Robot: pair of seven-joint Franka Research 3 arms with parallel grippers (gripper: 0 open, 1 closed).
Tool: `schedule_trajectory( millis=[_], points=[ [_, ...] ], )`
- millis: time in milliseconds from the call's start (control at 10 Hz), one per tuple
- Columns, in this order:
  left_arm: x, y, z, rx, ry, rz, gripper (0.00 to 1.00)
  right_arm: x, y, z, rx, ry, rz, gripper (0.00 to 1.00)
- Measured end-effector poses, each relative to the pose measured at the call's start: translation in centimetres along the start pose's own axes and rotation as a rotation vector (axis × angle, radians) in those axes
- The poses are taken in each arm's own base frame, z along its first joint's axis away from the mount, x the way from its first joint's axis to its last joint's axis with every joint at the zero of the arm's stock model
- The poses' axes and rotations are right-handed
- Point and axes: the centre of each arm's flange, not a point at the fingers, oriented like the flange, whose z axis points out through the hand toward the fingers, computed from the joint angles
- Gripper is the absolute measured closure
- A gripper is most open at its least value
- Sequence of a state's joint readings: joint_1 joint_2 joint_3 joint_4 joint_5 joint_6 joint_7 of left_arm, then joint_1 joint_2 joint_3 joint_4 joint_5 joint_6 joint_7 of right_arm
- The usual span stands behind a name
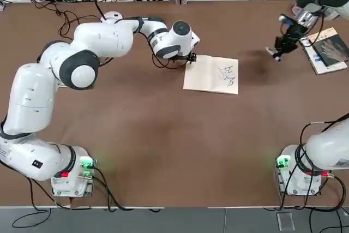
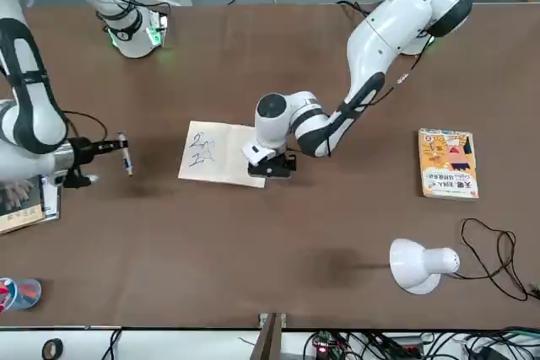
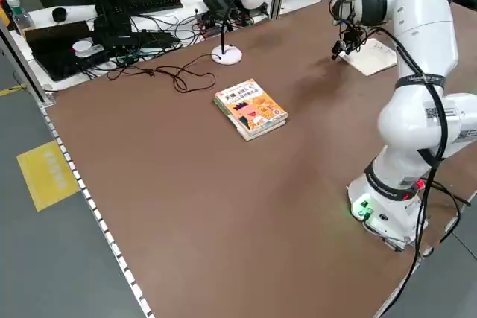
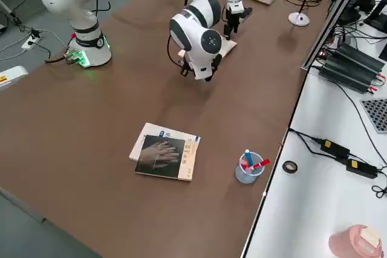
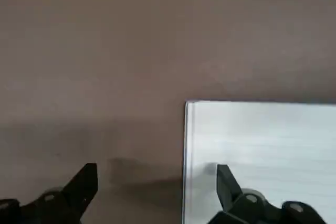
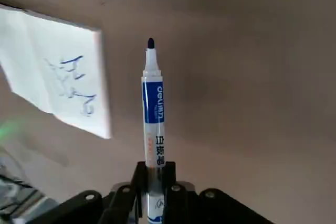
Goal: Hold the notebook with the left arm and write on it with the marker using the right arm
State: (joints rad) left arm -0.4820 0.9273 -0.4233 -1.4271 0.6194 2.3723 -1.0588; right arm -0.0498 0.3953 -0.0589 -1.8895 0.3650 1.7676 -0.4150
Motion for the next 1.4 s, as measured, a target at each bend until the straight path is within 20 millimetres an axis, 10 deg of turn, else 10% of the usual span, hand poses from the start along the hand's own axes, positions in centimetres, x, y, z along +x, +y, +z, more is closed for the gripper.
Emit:
schedule_trajectory(
  millis=[700,1400],
  points=[
    [3.1,-0.8,-4.4,0.006,0.038,0.000,0.00,2.5,7.4,1.4,-0.136,0.106,-0.082,0.83],
    [10.0,-6.9,-16.6,-0.075,0.081,-0.003,0.00,2.8,9.8,0.6,-0.166,0.125,-0.162,0.83]
  ],
)
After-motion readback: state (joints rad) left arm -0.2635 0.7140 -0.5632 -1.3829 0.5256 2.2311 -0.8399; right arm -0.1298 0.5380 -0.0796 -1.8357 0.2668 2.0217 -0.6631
